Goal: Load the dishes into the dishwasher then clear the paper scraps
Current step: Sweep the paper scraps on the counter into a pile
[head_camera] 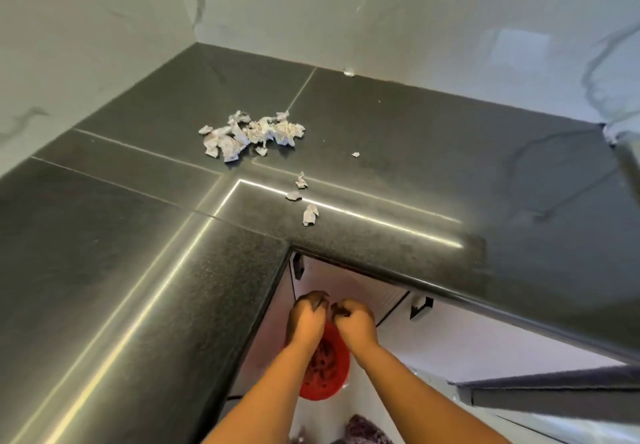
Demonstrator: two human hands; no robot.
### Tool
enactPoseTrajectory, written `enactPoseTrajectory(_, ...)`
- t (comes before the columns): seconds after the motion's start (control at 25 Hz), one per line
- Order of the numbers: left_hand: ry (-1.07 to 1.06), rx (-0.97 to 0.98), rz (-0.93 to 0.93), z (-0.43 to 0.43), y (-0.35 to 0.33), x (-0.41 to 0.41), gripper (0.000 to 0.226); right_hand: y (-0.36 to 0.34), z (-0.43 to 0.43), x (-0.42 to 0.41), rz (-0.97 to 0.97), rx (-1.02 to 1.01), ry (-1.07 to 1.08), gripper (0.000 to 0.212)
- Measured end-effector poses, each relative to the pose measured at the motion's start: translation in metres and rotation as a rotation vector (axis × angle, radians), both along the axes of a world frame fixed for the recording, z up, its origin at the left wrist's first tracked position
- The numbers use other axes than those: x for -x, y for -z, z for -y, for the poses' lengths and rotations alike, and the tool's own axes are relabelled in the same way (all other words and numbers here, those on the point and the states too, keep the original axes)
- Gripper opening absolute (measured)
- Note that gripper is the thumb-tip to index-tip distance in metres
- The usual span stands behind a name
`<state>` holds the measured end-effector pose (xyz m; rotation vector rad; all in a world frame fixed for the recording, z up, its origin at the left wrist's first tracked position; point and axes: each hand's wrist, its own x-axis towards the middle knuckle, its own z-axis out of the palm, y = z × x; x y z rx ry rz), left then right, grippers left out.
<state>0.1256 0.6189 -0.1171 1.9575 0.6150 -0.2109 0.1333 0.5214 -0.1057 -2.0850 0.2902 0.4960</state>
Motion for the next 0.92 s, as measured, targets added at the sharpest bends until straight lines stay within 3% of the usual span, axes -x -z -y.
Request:
enactPoseTrajectory(0.12,0.069,-0.013,0.075,-0.002,-0.034,0.001,0.018,-0.023,-0.003,0.003,0.105,0.027,-0.054,0.018)
enactPoseTrajectory(0.28,0.158,-0.243,0.262,-0.010,-0.068,0.008,0.023,-0.058,-0.011,0.006,0.319,0.070,-0.033,0.012)
enactPoseTrajectory(0.44,0.131,-0.287,0.448,-0.024,-0.097,0.005,0.022,-0.088,-0.020,-0.001,0.485,0.035,0.022,0.012)
enactPoseTrajectory(0.8,-0.079,-0.352,0.609,-0.062,-0.127,-0.020,0.020,-0.118,-0.024,-0.039,0.582,-0.063,0.218,0.013)
enactPoseTrajectory(0.92,-0.182,-0.371,0.568,-0.072,-0.123,-0.040,0.032,-0.119,-0.021,-0.060,0.530,-0.060,0.161,0.027)
